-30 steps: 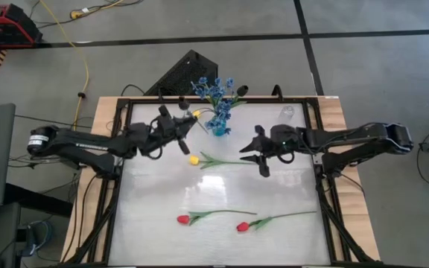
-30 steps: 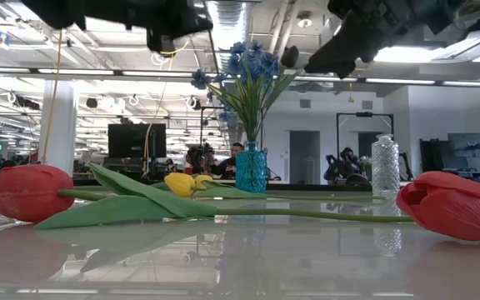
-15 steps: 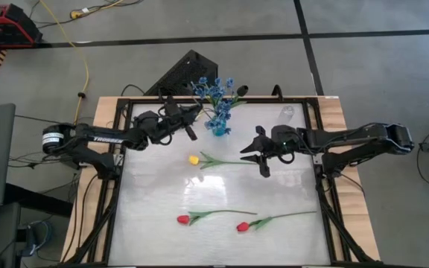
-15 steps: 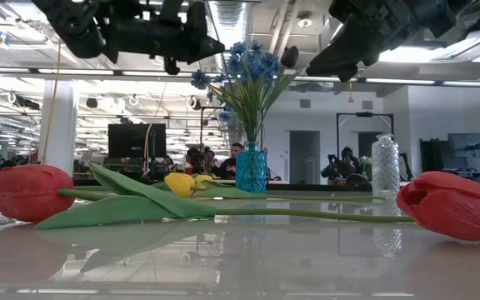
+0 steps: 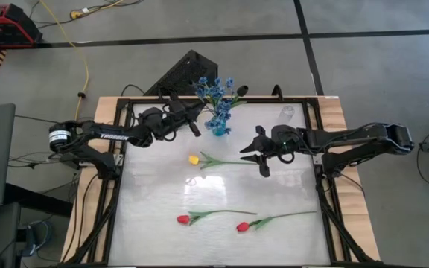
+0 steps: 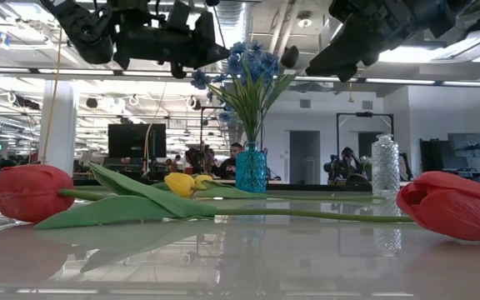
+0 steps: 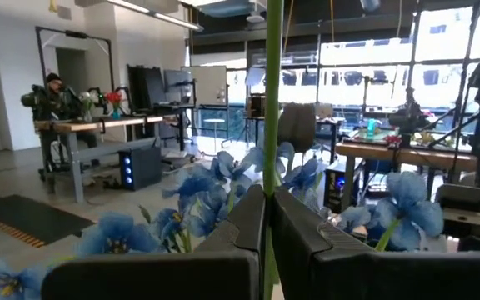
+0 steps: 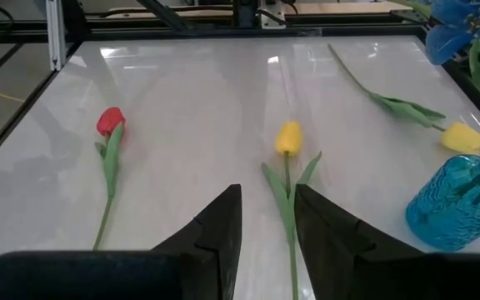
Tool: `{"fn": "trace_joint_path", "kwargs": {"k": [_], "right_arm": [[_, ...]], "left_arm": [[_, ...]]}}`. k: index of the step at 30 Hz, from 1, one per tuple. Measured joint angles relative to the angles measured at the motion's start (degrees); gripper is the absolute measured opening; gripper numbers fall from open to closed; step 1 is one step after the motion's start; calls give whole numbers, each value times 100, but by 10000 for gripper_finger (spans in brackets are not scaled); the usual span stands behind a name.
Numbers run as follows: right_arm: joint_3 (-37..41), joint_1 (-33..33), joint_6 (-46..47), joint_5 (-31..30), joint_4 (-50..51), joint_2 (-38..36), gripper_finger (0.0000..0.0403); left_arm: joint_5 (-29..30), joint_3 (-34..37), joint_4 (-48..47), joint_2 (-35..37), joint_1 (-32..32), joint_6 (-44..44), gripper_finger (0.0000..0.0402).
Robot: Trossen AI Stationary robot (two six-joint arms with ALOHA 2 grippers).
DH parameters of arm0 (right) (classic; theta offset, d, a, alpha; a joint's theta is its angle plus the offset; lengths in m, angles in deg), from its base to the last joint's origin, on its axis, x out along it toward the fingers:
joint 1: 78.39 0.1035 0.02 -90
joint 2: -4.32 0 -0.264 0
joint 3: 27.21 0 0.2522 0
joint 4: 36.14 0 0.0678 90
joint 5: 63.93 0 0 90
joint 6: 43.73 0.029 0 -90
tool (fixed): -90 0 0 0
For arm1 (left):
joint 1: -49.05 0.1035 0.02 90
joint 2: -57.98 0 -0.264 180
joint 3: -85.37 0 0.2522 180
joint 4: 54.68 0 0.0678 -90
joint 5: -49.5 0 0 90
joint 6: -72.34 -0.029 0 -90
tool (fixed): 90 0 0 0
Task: Sort flowers into vase by color
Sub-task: Put the black flower into the blue vase
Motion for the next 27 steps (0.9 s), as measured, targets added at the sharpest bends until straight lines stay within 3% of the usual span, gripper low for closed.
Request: {"fn": "trace_joint_path", "kwargs": {"k": [13, 27], "right_arm": [[0, -25, 2, -2, 9, 2, 137], [0, -25, 66, -2, 21, 4, 136]], "left_arm": [[-95, 0, -172, -9, 26, 136, 0], [-103, -224, -65, -893, 72, 311, 0]]}}
